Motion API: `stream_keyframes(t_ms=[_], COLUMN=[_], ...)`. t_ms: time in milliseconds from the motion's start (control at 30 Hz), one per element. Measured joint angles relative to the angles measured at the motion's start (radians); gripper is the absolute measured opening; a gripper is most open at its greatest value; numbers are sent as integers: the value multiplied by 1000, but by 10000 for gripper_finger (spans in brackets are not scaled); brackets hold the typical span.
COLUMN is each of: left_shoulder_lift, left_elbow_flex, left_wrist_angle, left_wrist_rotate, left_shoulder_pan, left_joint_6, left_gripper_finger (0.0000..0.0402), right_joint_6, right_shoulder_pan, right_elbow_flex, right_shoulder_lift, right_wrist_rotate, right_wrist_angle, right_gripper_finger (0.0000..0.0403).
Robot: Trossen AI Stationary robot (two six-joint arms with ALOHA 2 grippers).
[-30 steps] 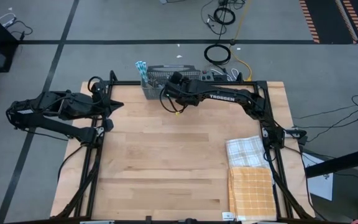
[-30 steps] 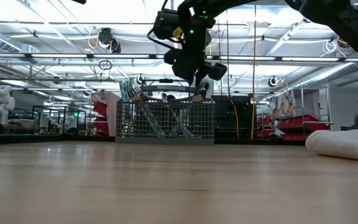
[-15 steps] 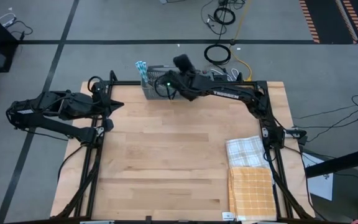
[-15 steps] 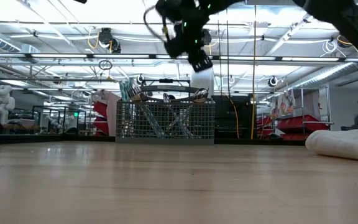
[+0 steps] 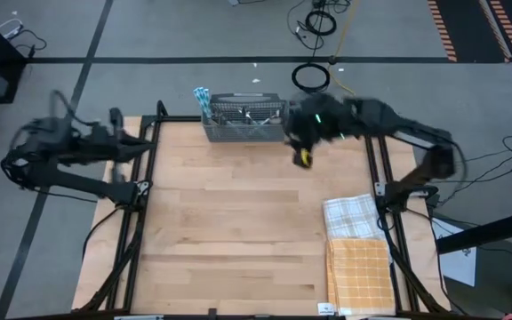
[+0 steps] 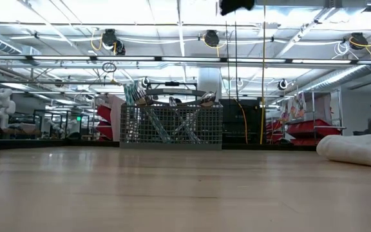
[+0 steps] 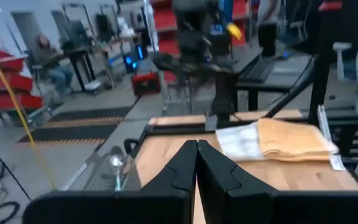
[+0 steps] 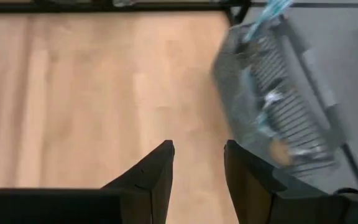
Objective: Sort silverware
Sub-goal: Return to Home Position
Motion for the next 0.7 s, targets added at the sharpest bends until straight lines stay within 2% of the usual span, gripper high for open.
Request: stream_keyframes(t_ms=[133, 233, 367, 533, 700], left_shoulder_lift=[-112, -178, -243, -305, -373], left_elbow_flex=[0, 0, -5, -67, -172], left_wrist_angle=[-26, -11, -7, -25, -18], left_wrist_rotate=[-2, -4, -7, -21, -158], left_shoulder_pan=[0, 0, 0, 0, 0], left_joint_6=[-30, -47, -89, -94, -129], left_gripper_finger=[17, 17, 17, 17, 17], right_joint_6=[113, 225, 369, 463, 412], right_shoulder_pan=[95, 166, 236, 295, 338], right_elbow_flex=[-385, -666, -975, -1238, -1396], right_shoulder_lift=[-253, -443, -673, -909, -1072], right_wrist_rotate=[14, 81, 149, 222, 275], right_wrist_angle=[281, 510, 752, 954, 1137], right_gripper_finger=[130, 130, 130, 130, 130])
